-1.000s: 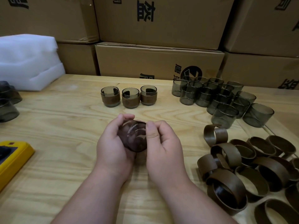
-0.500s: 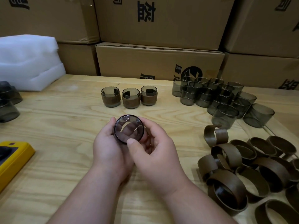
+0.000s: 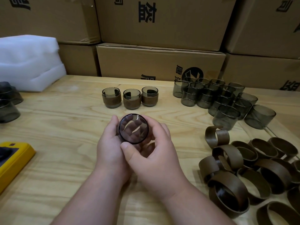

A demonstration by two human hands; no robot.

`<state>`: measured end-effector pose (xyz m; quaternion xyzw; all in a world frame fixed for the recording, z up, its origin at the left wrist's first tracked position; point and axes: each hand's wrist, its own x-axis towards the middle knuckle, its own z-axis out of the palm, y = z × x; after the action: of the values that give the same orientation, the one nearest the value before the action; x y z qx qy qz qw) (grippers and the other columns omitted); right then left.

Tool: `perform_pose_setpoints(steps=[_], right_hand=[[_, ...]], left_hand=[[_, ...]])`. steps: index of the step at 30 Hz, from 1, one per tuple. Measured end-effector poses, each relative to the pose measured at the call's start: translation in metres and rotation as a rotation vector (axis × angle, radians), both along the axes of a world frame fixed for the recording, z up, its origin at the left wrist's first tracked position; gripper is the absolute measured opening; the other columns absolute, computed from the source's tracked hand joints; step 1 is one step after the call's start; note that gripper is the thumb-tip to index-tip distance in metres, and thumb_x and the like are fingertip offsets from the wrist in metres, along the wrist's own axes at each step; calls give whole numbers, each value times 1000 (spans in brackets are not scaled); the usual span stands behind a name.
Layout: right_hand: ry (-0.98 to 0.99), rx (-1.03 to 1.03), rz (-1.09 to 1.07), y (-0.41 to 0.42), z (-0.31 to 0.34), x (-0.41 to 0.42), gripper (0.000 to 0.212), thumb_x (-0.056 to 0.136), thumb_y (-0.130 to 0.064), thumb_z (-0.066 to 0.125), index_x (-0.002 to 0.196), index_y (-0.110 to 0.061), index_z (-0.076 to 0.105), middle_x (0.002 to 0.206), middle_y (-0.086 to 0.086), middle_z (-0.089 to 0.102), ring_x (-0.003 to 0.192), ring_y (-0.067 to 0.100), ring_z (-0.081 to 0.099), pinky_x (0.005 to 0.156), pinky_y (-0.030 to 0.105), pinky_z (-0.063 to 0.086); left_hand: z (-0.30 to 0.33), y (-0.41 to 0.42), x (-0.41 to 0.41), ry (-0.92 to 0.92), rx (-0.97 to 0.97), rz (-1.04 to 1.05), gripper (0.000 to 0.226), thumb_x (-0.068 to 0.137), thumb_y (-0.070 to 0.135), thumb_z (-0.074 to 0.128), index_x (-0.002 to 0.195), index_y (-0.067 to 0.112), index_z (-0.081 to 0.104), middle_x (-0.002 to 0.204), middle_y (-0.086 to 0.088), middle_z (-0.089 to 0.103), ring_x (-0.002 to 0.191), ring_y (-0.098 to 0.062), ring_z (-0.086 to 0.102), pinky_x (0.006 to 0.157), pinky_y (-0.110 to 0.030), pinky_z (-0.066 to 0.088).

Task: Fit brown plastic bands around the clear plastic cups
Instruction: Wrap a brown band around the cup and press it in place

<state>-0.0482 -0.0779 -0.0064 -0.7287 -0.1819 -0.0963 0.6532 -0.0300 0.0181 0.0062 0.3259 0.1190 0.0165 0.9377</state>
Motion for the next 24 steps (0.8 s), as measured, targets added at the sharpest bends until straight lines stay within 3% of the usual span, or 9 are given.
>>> perform_pose_setpoints(steps=[2,4,6,9,12,14,16,20,24], right_hand=[[-38,-22,-50,0,0,0,56,68,-46,73,120,-54,54,124,-25,48,119,-2,58,93,8,45],[-69,-40,-101,0,0,0,60,69,-47,73,127,-47,56,129,-23,47,124,-1,54,95,7,42],[-91,-28,-130,0,0,1,63,71,-43,75,131,-41,56,134,-18,47,126,-1,52,94,2,39],[-122,-34,-155,-1,2,1,63,73,-33,78,126,-50,50,133,-27,49,129,-2,50,97,4,38],[-112,-53,-211,-2,2,3,66,74,-35,77,132,-51,48,131,-40,47,132,-8,46,101,3,33],[-95,-69,-232,-2,1,4,71,76,-40,73,141,-49,46,129,-48,44,133,-13,42,105,4,32],[-69,-62,-217,-3,0,4,75,78,-43,70,147,-46,43,132,-43,48,134,-12,43,112,15,36],[0,0,-115,-3,1,3,72,82,-41,63,151,-44,41,148,-23,51,140,-3,44,117,32,41],[19,16,-98,-2,1,2,60,83,-33,63,140,-46,50,141,-20,58,131,-1,54,106,27,49]], left_hand=[[-1,-1,1,-9,35,-27,72,103,57,36,72,13,83,85,-13,78,72,-26,77,58,-36,62],[-1,-3,0,-14,80,-33,70,103,56,35,72,15,83,85,-10,79,73,-23,77,64,-34,63],[-2,-5,-1,-27,121,-17,65,102,56,39,77,16,84,94,-10,79,84,-25,75,84,-39,61],[2,-5,-3,-55,154,27,57,92,58,50,95,10,81,113,-18,76,110,-36,70,111,-53,46],[3,-4,-5,-65,169,16,74,90,60,49,128,-2,65,124,-25,70,125,-47,61,115,-60,40],[2,-3,-5,-52,184,-25,71,99,56,41,135,-2,60,123,-27,70,124,-46,63,114,-58,41],[0,-3,-4,-48,191,-40,62,101,49,40,131,0,65,120,-26,72,118,-41,67,111,-55,45],[-1,-4,-2,-62,160,-33,46,102,41,45,92,16,82,113,-20,75,103,-35,71,105,-49,45],[1,-2,-1,-69,148,-27,47,101,45,46,86,19,81,108,-17,77,97,-33,70,95,-46,45]])
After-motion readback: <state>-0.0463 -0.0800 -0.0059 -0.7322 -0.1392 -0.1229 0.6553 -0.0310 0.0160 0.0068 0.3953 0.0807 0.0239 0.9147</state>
